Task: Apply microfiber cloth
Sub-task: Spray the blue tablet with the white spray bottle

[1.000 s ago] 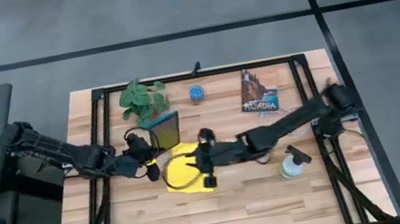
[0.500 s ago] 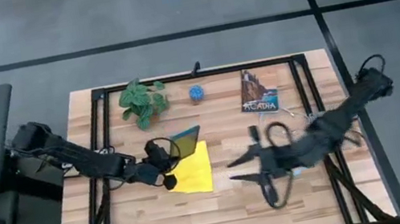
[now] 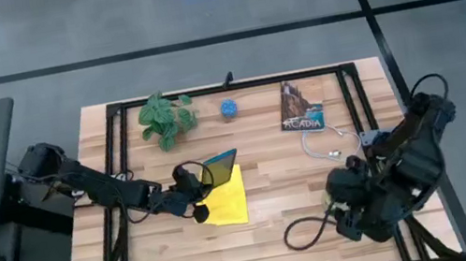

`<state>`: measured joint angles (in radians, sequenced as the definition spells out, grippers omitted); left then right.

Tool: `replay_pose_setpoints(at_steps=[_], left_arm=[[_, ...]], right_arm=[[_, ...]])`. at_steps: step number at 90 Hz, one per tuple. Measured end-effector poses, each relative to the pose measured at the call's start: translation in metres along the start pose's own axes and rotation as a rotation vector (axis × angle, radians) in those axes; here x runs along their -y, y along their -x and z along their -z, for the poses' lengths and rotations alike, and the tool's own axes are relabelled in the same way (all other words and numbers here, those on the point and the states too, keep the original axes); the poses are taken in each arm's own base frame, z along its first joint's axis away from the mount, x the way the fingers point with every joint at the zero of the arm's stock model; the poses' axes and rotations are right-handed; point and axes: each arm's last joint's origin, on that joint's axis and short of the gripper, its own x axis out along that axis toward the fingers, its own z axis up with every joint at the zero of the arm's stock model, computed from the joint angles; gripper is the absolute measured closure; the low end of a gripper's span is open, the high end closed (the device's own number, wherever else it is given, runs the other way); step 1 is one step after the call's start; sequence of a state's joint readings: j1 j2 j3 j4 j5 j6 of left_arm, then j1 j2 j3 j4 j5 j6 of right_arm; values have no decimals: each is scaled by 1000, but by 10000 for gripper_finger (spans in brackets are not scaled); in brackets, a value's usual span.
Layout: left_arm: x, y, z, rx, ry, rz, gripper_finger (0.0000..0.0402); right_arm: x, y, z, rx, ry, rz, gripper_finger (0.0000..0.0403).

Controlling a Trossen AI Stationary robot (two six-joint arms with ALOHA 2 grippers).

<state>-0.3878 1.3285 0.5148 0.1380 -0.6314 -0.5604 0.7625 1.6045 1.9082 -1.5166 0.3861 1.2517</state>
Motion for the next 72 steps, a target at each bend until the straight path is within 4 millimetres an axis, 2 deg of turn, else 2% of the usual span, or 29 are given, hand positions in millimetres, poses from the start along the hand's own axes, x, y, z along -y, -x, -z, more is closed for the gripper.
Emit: replay_pose_setpoints(at_steps=[9,37,60,72], left_arm=[[1,0,0,0,-9,12,388],[1,0,-1,-5,-16,26,388],[1,0,0,-5,-35,26,388],[1,0,0,-5,-35,25,388]], right_arm=[[8,-3,-3,-74,-86,50,154],[20,-20,-12,-211,-37,71,190],[56,-15,-51,-169,41,56,239],[71,-15,-66,-148,67,66,250]])
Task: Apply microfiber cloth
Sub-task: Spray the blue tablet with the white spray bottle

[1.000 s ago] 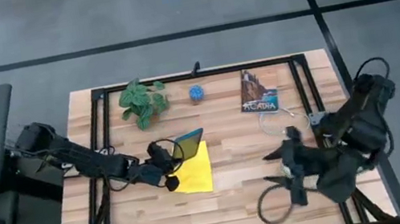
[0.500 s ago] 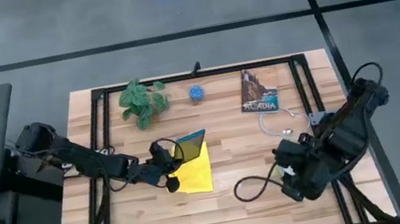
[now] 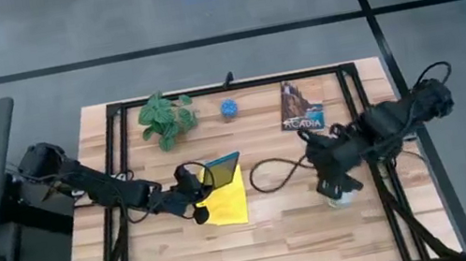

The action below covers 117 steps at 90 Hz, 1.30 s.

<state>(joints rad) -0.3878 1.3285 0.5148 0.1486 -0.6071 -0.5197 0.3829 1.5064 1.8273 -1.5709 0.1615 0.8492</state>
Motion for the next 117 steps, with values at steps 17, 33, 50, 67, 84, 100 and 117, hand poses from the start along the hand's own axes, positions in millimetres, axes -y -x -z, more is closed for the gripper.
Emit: replay_pose_setpoints(at_steps=[17,33,50,67,84,100,117], left_arm=[[0,0,0,0,-1,0,388],[0,0,0,0,0,-1,388],[0,0,0,0,4,0,388],[0,0,0,0,-1,0,388],[0,0,0,0,-4,0,388],[0,0,0,0,-4,0,388],[0,0,0,1,-4,0,388]], right_arm=[[16,-10,-14,-83,-17,-24,213],[27,-25,-14,-181,-27,-41,145],[40,-39,-2,-312,-100,-76,127],[40,-34,8,-344,-153,-109,127],[27,-29,23,-361,-134,-115,126],[6,-33,38,-399,-104,-88,128],[-4,-30,53,-333,-119,-24,179]])
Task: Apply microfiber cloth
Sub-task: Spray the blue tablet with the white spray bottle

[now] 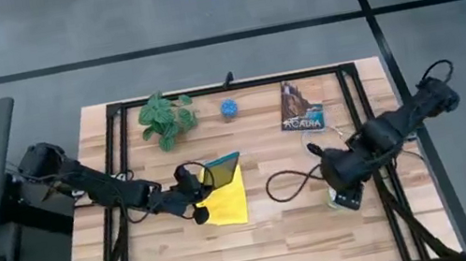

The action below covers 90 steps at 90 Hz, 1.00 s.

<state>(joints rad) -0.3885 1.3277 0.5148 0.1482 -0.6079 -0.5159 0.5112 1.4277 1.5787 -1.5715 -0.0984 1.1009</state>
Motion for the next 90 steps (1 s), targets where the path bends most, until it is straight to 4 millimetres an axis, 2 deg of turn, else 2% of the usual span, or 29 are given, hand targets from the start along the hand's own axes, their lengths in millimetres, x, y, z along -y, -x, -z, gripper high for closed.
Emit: replay_pose_setpoints(at_steps=[13,25,43,64,77,90], left_arm=[[0,0,0,0,0,0,388],[0,0,0,1,0,-1,388],[0,0,0,1,1,-1,388],[0,0,0,1,3,-1,388],[0,0,0,1,13,-1,388],[0,0,0,1,16,-1,388]], right_arm=[[-4,-1,7,35,16,22,261],[-7,-4,5,38,-2,37,341],[-20,-4,-12,75,-77,36,343],[-47,8,-50,170,-200,-35,343],[-68,-6,-78,160,-239,-1,343],[-79,-15,-96,150,-226,11,343]])
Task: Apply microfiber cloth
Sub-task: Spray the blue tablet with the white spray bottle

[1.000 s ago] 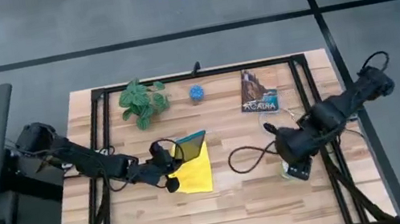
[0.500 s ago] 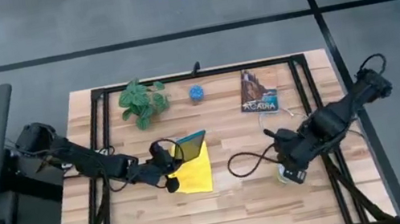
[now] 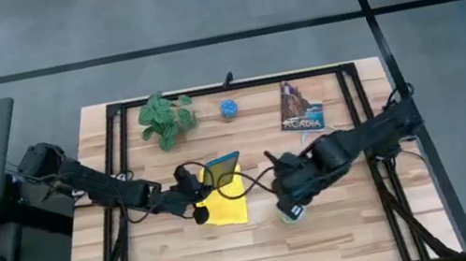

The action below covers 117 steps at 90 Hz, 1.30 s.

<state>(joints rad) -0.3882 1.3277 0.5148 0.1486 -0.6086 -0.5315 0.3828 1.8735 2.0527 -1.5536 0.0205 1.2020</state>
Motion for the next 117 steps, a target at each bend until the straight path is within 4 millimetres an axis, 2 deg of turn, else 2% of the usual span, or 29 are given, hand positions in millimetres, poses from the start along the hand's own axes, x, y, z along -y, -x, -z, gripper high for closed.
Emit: replay_pose_setpoints(at_steps=[11,28,38,55,65,71,80,87,97,117], left_arm=[[0,0,0,0,3,0,388],[0,0,0,0,5,0,388],[0,0,0,-1,6,0,388],[0,0,0,-1,6,0,388],[0,0,0,-1,13,0,388],[0,0,0,-1,14,0,388],[0,0,0,-1,15,0,388],[0,0,0,0,22,1,388],[0,0,-1,5,42,3,388],[0,-1,-4,26,63,7,388]], right_arm=[[-9,1,-4,26,42,-33,329],[-10,7,-7,69,79,-79,226],[-9,14,-8,119,125,-104,178],[-8,19,-9,184,221,-92,152],[2,30,5,234,277,-20,152],[8,39,20,274,308,26,153],[14,52,46,319,376,-7,154],[19,55,65,353,385,-7,154],[22,36,94,364,387,39,154],[34,-40,138,369,327,149,154]])
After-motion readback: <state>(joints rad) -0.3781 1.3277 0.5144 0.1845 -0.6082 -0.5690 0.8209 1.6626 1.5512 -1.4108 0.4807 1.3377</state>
